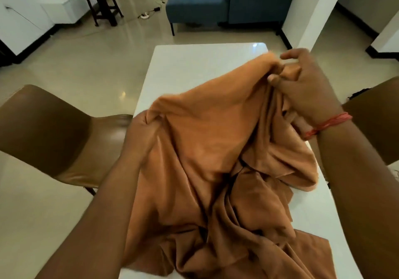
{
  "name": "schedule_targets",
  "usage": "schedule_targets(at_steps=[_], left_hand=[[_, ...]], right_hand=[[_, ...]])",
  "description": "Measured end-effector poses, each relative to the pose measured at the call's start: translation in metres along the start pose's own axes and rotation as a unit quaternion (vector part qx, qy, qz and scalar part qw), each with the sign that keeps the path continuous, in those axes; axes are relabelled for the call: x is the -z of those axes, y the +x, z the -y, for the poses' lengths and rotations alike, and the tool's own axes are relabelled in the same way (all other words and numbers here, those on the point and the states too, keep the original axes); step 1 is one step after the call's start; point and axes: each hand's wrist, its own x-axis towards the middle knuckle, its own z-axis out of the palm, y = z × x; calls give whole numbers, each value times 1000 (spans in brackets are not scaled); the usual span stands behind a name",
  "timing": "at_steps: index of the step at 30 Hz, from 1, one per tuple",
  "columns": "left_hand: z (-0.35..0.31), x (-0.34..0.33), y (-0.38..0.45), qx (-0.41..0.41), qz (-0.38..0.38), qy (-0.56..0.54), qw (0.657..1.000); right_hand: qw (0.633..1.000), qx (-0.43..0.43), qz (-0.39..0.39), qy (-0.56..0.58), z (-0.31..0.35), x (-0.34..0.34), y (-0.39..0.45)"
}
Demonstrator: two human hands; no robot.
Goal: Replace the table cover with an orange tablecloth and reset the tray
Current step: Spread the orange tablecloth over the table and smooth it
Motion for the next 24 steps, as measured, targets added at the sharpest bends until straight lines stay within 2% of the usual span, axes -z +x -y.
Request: schedule_targets(at_steps=[2,5,7,9,10,11,12,15,17,20,24], left_hand=[[-20,-5,1,-34,-6,-6,999],[-46,-19,-5,-66,77,70,992],[-56,-24,-13,-113,133,111,978],[-62,-28,-22,-198,234,130,943],[-66,-31,-27,-210,301,136,920],[-71,-35,-32,-196,353,141,904],[-74,-40,-37,-173,374,148,899],[-75,-49,-40,-157,313,217,911],[-68,-46,-40,-174,268,244,916],[-51,-28,-36,-157,173,192,953],[-14,0,-26,-95,13,168,981]], right_hand=[[998,14,51,-35,3,-15,-8],[993,20,111,-33,10,-35,-24],[973,81,211,-46,20,-45,-37],[932,152,320,-78,29,-55,-50],[918,169,351,-76,30,-58,-54],[914,177,360,-62,30,-60,-58],[917,178,355,-45,28,-60,-59],[940,119,317,29,19,-49,-60],[939,62,335,51,11,-33,-53],[908,40,414,-56,-9,-6,-40],[893,9,417,-170,-42,26,-24]])
